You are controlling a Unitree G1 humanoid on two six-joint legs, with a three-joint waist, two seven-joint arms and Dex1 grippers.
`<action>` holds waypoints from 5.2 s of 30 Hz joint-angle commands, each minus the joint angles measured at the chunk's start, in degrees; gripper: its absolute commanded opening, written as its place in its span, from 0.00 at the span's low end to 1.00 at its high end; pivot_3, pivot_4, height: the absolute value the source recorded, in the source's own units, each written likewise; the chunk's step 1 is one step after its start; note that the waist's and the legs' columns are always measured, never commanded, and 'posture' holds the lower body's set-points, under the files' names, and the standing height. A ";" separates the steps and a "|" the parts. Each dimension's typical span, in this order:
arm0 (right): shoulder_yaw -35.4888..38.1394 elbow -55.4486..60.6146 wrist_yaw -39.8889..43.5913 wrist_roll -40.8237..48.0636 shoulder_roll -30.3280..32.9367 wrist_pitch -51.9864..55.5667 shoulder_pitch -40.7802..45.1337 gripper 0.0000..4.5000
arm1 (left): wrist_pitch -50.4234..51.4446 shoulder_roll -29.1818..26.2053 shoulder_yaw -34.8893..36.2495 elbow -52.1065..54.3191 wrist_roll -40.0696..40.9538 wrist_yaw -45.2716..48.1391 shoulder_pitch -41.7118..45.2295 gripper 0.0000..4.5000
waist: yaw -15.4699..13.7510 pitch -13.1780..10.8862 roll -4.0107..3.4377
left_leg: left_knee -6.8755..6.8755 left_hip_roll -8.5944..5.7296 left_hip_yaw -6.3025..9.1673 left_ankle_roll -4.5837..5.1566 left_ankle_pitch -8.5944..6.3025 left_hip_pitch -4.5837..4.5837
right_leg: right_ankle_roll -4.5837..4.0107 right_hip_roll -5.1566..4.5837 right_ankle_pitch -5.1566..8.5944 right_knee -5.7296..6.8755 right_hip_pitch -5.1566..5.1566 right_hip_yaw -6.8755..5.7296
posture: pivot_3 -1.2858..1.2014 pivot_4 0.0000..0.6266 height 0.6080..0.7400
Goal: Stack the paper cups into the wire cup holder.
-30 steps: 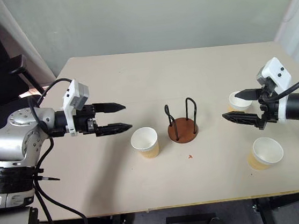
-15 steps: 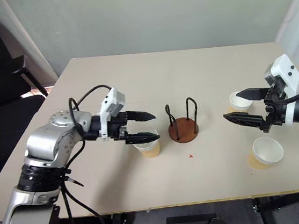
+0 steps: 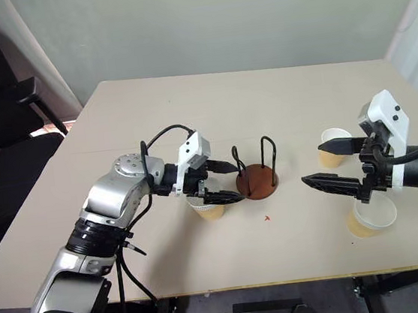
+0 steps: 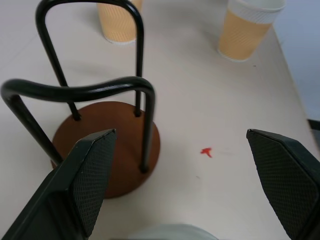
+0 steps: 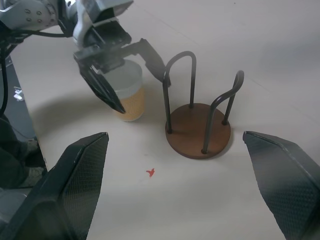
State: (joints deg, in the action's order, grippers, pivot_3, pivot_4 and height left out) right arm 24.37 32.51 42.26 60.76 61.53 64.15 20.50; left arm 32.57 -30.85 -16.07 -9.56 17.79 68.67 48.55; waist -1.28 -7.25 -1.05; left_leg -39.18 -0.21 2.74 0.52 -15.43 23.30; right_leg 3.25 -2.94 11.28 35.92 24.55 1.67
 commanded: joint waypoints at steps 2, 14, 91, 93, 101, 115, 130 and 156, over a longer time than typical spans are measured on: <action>2.48 1.49 -1.24 1.16 0.60 -1.06 -0.27 0.99 | -2.49 2.36 -0.10 -0.03 -1.88 -1.52 1.16 1.00 | -0.03 0.00 0.00 | 0.00 -0.01 0.00 0.00 0.00 0.01 | 0.02 -0.01 0.00 -0.01 0.00 0.00 | 0.52 0.24 1.00; 0.90 1.95 -2.28 0.74 -0.16 -2.84 -1.10 1.00 | -6.22 7.84 -0.48 -2.34 -5.65 -5.60 0.45 0.48 | -0.07 0.00 0.00 | -0.01 -0.02 -0.01 0.01 0.00 0.01 | 0.09 0.00 -0.01 0.00 -0.02 0.00 | 0.52 0.24 1.00; 8.26 4.43 -6.53 9.37 7.76 -4.69 -9.32 1.00 | -14.27 2.73 -8.20 12.31 -8.14 7.79 -1.45 0.82 | -0.51 0.03 0.02 | -0.02 -0.19 -0.05 0.32 -0.19 -0.21 | 0.50 -0.13 0.22 -0.09 -0.38 0.10 | 0.52 0.24 1.00; 7.41 4.03 -5.37 7.67 8.10 -5.36 -9.27 1.00 | -14.97 1.22 -7.91 12.96 -8.48 8.75 -0.99 0.82 | -0.49 0.03 0.02 | -0.02 -0.19 -0.03 0.33 -0.20 -0.21 | 0.49 -0.13 0.22 -0.09 -0.38 0.10 | 0.52 0.24 1.00; 0.60 -1.57 0.15 1.01 10.05 -8.67 -3.92 1.00 | -14.21 -3.99 -2.33 9.70 -6.08 10.37 3.44 0.82 | -0.39 0.03 0.01 | -0.02 -0.18 -0.02 0.34 -0.21 -0.19 | 0.47 -0.14 0.22 -0.06 -0.34 0.10 | 0.52 0.24 1.00; -37.35 -27.23 16.93 -42.80 8.82 -30.76 20.63 1.00 | 0.46 -10.11 14.08 9.07 7.17 6.86 3.95 0.82 | 0.14 0.04 0.00 | 0.02 -0.16 -0.03 0.42 -0.31 -0.09 | 0.44 -0.19 0.21 -0.07 -0.14 0.04 | 0.52 0.24 1.00; -49.50 -59.68 25.32 -67.97 -6.37 -47.27 35.68 0.80 | -1.79 -10.47 11.56 10.31 6.31 5.54 2.60 0.83 | 0.34 0.03 -0.01 | 0.03 -0.13 0.03 0.40 -0.29 0.06 | 0.27 -0.20 0.19 -0.03 0.05 -0.04 | 0.52 0.24 1.00; -38.48 -5.14 48.03 -42.03 1.93 -13.45 48.21 0.01 | -2.21 -13.73 7.72 13.25 7.18 16.48 1.47 0.83 | 0.78 0.01 -0.03 | -0.02 -0.09 0.17 0.20 -0.28 0.43 | -0.04 -0.10 0.36 -0.07 0.36 -0.10 | 0.52 0.24 1.00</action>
State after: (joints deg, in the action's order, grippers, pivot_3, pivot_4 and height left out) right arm -14.12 26.18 90.86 17.75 63.33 49.63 68.25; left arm 30.03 -44.58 -8.32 1.83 23.86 84.90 49.19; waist -0.50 -7.24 -1.08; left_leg -39.22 -0.31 2.91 0.74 -15.69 23.72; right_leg 3.21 -3.05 11.63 35.88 24.89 1.57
